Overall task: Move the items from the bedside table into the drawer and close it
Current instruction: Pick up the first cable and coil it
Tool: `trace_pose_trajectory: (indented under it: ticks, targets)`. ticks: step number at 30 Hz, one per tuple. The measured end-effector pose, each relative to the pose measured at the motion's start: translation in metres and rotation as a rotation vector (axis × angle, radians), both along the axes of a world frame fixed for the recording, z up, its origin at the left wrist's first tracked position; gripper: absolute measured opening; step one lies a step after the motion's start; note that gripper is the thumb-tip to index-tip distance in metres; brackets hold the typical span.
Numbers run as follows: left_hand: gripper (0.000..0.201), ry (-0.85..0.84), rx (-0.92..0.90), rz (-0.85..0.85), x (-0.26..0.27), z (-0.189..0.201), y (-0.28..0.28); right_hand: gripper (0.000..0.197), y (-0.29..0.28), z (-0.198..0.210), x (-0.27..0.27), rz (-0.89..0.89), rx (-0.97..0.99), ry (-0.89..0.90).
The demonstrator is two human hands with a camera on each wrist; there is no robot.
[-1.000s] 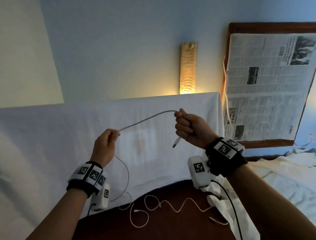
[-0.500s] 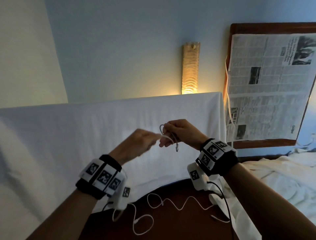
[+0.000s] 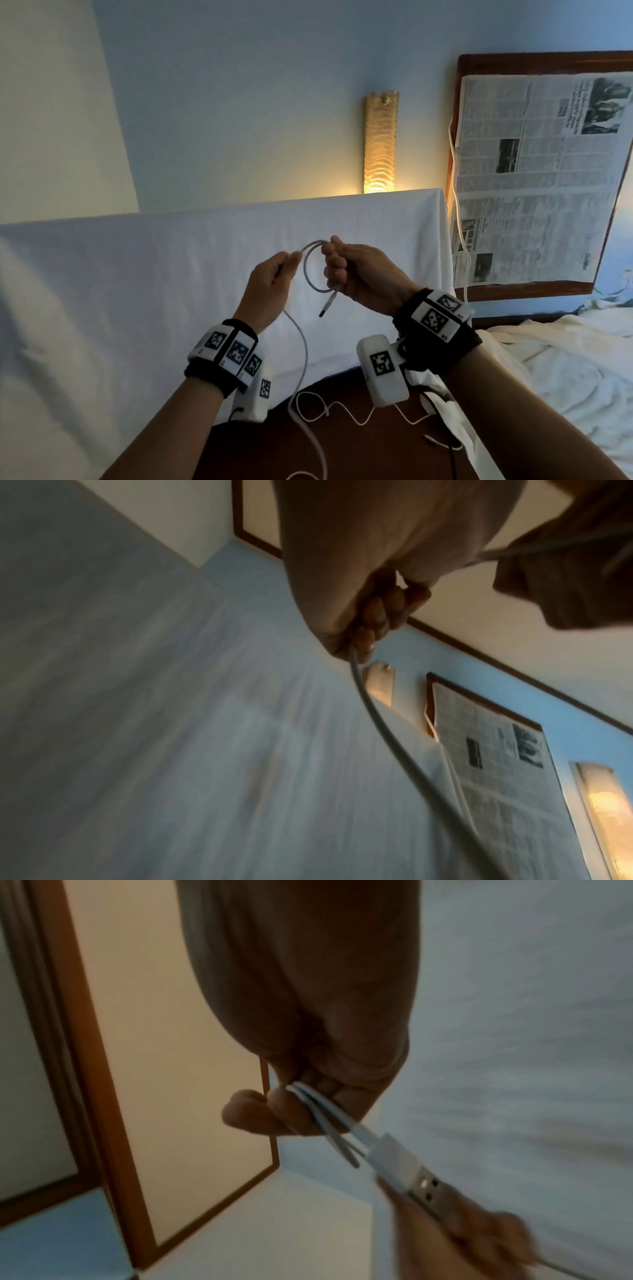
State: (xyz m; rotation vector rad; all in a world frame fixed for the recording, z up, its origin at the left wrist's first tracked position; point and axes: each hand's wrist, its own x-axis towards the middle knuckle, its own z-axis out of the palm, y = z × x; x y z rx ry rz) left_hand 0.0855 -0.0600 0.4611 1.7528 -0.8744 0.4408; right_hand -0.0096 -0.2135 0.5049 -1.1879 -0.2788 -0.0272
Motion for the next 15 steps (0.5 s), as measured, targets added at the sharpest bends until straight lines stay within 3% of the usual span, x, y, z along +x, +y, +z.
trace_pose_trajectory:
  ticks: [4,7,10,11,13,15]
  targets:
    - [0.031,0.114,-0.011,0.067,0.007,-0.061,0.002,0.031,-0.016,0.014,-0.002,0.006,0.261,-0.039]
    - [0.039,0.264,0.152,0.006,-0.01,-0.088,0.003,0.029,-0.032,0.025,-0.001,-0.146,0.204,-0.108]
    - [0.049,0.195,0.554,-0.24,-0.048,-0.059,0.002,0.026,-0.036,0.02,0.006,-0.387,-0.212,-0.158]
    - [0.05,0.16,0.615,-0.327,-0.058,-0.041,0.002,0.025,-0.035,0.016,0.008,-0.424,-0.35,-0.166]
    - [0.05,0.087,0.614,-0.426,-0.069,-0.002,0.004,0.026,-0.032,0.007,0.01,-0.401,-0.496,-0.158]
    - [0.05,0.008,0.534,-0.422,-0.072,0.031,0.007,0.026,-0.029,0.0,0.007,-0.327,-0.513,-0.148]
